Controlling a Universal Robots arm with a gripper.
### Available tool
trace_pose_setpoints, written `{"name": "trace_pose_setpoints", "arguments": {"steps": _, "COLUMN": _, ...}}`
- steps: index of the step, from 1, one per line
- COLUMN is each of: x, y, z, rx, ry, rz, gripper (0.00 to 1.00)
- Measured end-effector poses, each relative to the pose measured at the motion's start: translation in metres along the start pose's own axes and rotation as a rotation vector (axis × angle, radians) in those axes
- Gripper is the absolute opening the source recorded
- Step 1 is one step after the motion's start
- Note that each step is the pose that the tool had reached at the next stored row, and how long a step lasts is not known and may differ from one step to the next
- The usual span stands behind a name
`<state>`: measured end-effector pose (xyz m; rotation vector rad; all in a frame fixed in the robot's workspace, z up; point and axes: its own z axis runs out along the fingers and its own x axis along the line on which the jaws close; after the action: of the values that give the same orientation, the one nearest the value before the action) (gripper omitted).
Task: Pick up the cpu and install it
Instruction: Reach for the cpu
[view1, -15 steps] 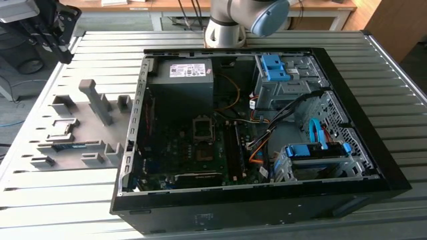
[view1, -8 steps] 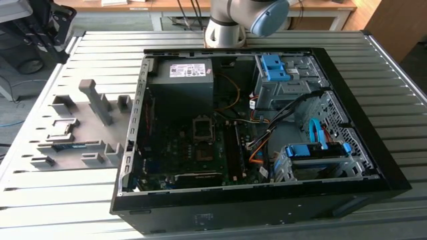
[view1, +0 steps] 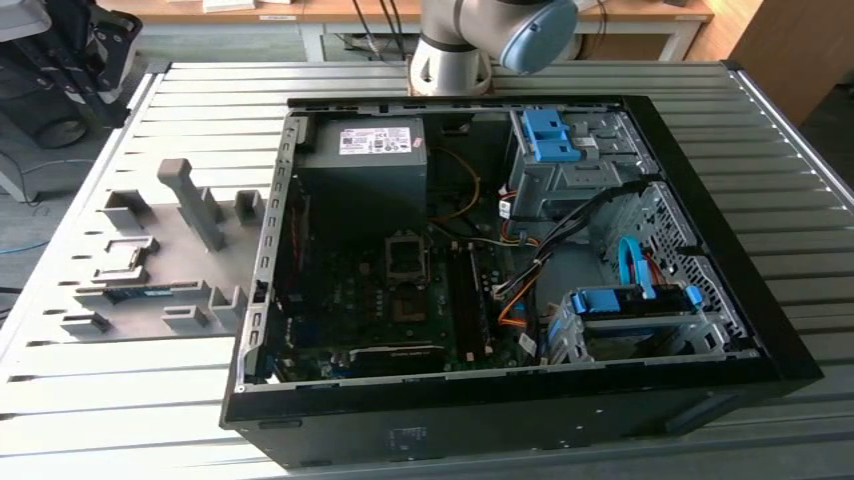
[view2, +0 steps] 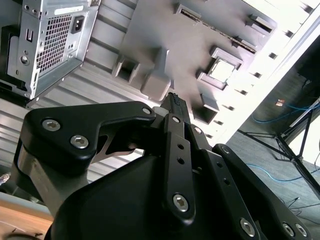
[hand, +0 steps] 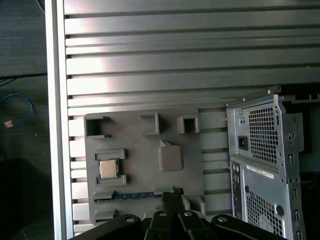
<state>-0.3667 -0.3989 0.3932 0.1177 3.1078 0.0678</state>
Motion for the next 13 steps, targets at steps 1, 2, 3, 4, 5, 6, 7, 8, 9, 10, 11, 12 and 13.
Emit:
{"name": "trace_pose_setpoints", "arguments": {"steps": 1, "x": 0.0009, "y": -0.0001, "z": -0.0001, "rx": 0.0001, "ry": 0.0001, "rz": 0.000, "gripper": 0.10}}
{"name": "trace_pose_setpoints", "arguments": {"steps": 2, "x": 0.0018, "y": -0.0002, "z": -0.0001, "rx": 0.0000, "ry": 0.0000, "rz": 0.000, "gripper": 0.10}}
{"name": "trace_pose_setpoints", "arguments": {"steps": 3, "x": 0.0028, "y": -0.0002, "z": -0.0001, "rx": 0.0000, "ry": 0.0000, "rz": 0.000, "gripper": 0.10}}
{"name": "trace_pose_setpoints", "arguments": {"steps": 4, "x": 0.0038, "y": -0.0003, "z": -0.0001, "rx": 0.0000, "ry": -0.0001, "rz": 0.000, "gripper": 0.10}}
{"name": "trace_pose_setpoints", "arguments": {"steps": 5, "x": 0.0048, "y": -0.0004, "z": -0.0002, "rx": 0.0000, "ry": 0.0000, "rz": 0.000, "gripper": 0.10}}
{"name": "trace_pose_setpoints", "arguments": {"steps": 6, "x": 0.0059, "y": -0.0004, "z": -0.0002, "rx": 0.0000, "ry": 0.0000, "rz": 0.000, "gripper": 0.10}}
{"name": "trace_pose_setpoints", "arguments": {"steps": 7, "x": 0.0070, "y": -0.0005, "z": -0.0002, "rx": 0.0000, "ry": 0.0000, "rz": 0.000, "gripper": 0.10}}
{"name": "trace_pose_setpoints", "arguments": {"steps": 8, "x": 0.0080, "y": -0.0006, "z": -0.0003, "rx": 0.0001, "ry": 0.0000, "rz": 0.000, "gripper": 0.10}}
{"name": "trace_pose_setpoints", "arguments": {"steps": 9, "x": 0.0090, "y": -0.0007, "z": -0.0003, "rx": 0.0000, "ry": 0.0000, "rz": 0.000, "gripper": 0.10}}
{"name": "trace_pose_setpoints", "arguments": {"steps": 10, "x": 0.0100, "y": -0.0008, "z": -0.0003, "rx": 0.0000, "ry": 0.0000, "rz": 0.000, "gripper": 0.10}}
{"name": "trace_pose_setpoints", "arguments": {"steps": 11, "x": 0.0110, "y": -0.0009, "z": -0.0003, "rx": 0.0000, "ry": 0.0000, "rz": 0.000, "gripper": 0.10}}
{"name": "trace_pose_setpoints", "arguments": {"steps": 12, "x": 0.0119, "y": -0.0009, "z": -0.0004, "rx": 0.0000, "ry": 0.0000, "rz": 0.000, "gripper": 0.10}}
{"name": "trace_pose_setpoints", "arguments": {"steps": 13, "x": 0.0129, "y": -0.0010, "z": -0.0004, "rx": 0.0000, "ry": 0.0000, "rz": 0.000, "gripper": 0.10}}
